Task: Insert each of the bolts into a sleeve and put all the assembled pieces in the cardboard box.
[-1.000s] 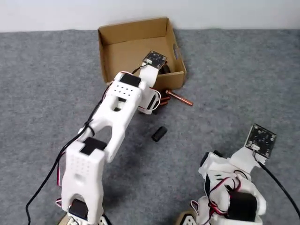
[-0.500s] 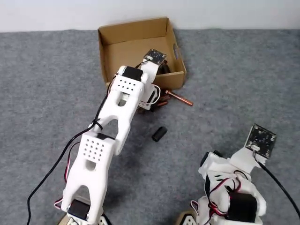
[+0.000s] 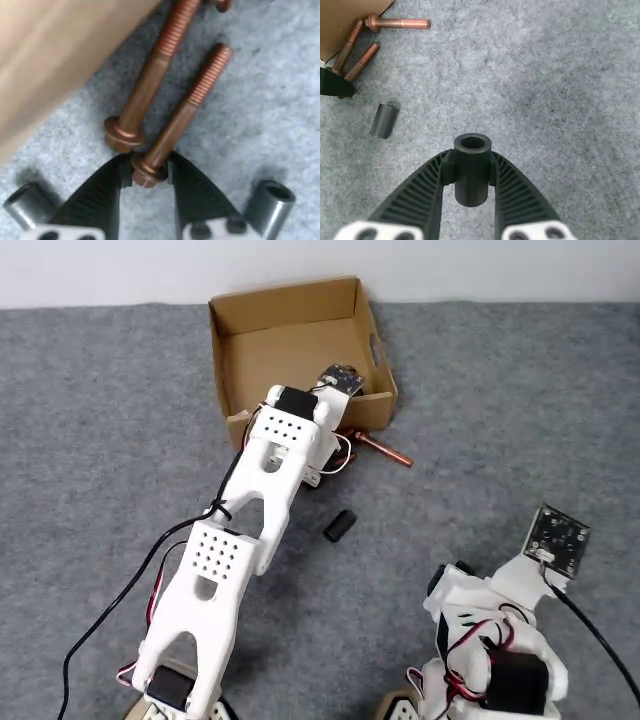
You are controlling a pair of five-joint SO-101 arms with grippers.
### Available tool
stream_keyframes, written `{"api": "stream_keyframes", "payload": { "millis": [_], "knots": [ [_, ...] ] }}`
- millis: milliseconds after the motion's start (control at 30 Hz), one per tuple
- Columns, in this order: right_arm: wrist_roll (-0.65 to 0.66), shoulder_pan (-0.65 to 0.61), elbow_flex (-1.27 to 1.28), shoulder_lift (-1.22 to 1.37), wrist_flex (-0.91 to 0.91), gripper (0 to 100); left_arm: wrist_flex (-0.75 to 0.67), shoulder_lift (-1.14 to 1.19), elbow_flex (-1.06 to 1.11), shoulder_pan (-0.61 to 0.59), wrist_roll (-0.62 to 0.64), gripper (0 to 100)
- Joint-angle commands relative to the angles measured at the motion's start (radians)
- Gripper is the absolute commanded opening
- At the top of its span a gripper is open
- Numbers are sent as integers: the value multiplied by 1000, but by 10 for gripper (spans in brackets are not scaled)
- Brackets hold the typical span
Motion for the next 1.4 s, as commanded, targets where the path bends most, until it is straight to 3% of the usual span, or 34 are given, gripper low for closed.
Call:
{"api": "stream_keyframes", "payload": {
  "millis": [0, 100, 467, 633, 867, 1067, 1167, 1367],
  "knots": [
    [9, 5, -8, -2, -21, 8, 46, -52, 8, 31, 2, 6],
    [9, 5, -8, -2, -21, 8, 46, -138, 114, 40, 2, 5],
    [9, 5, -8, -2, -21, 8, 41, -649, 834, 14, 0, 5],
    [9, 5, -8, -2, -21, 8, 35, -804, 957, -69, -20, 5],
    [9, 5, -8, -2, -21, 8, 40, -928, 1084, -210, -258, 5],
    [9, 5, -8, -2, -19, 8, 41, -1008, 1158, -327, -259, 5],
    [9, 5, -8, -2, -19, 8, 41, -1056, 1250, -336, -213, 5],
    [9, 5, -8, -2, -19, 8, 41, -1186, 1380, -247, 63, 5]
  ]
}}
